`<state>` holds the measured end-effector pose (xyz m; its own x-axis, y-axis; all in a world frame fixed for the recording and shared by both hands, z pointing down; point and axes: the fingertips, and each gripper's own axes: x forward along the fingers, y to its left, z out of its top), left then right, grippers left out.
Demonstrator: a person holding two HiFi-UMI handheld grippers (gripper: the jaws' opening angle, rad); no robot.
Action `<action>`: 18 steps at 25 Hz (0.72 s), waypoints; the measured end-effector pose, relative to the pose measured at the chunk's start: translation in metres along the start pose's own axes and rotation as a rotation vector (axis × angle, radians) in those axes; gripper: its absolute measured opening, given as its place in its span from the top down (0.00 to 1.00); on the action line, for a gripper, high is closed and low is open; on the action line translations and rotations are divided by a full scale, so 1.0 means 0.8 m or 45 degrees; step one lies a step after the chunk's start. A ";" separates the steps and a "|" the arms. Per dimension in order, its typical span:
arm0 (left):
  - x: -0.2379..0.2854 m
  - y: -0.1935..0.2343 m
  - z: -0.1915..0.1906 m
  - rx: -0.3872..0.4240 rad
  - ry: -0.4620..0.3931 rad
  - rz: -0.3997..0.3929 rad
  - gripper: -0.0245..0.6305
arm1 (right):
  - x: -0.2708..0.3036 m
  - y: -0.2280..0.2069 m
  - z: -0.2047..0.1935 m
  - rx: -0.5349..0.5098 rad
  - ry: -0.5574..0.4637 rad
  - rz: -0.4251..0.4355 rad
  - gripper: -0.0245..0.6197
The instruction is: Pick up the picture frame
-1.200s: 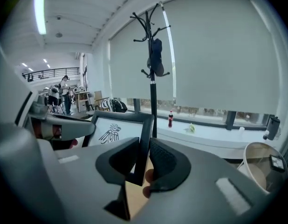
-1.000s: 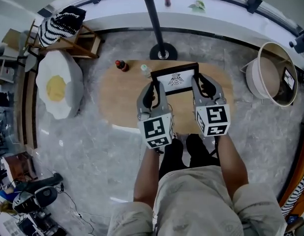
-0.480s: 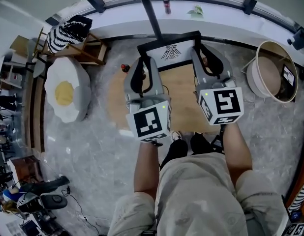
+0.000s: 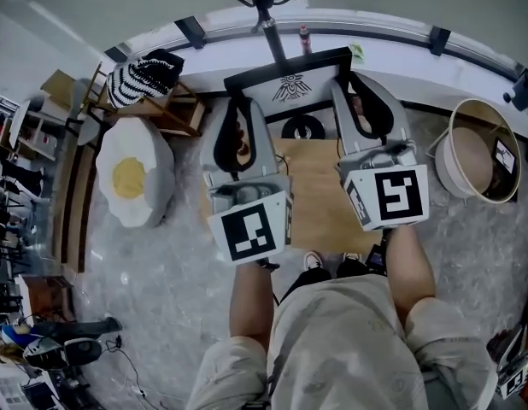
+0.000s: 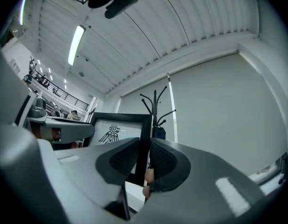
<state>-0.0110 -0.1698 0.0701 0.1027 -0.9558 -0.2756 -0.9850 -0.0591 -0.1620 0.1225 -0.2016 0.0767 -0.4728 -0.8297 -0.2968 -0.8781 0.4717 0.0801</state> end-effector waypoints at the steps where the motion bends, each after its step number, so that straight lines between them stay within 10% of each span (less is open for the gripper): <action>1: 0.001 0.004 0.009 0.006 -0.018 0.004 0.84 | 0.004 0.002 0.011 -0.010 -0.022 0.004 0.85; 18: -0.001 0.044 0.062 0.085 -0.142 0.099 0.84 | 0.033 0.029 0.066 -0.031 -0.184 0.082 0.85</action>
<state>-0.0385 -0.1565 0.0174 0.0448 -0.9187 -0.3924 -0.9796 0.0367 -0.1976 0.0933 -0.1964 0.0202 -0.5142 -0.7454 -0.4243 -0.8487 0.5138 0.1259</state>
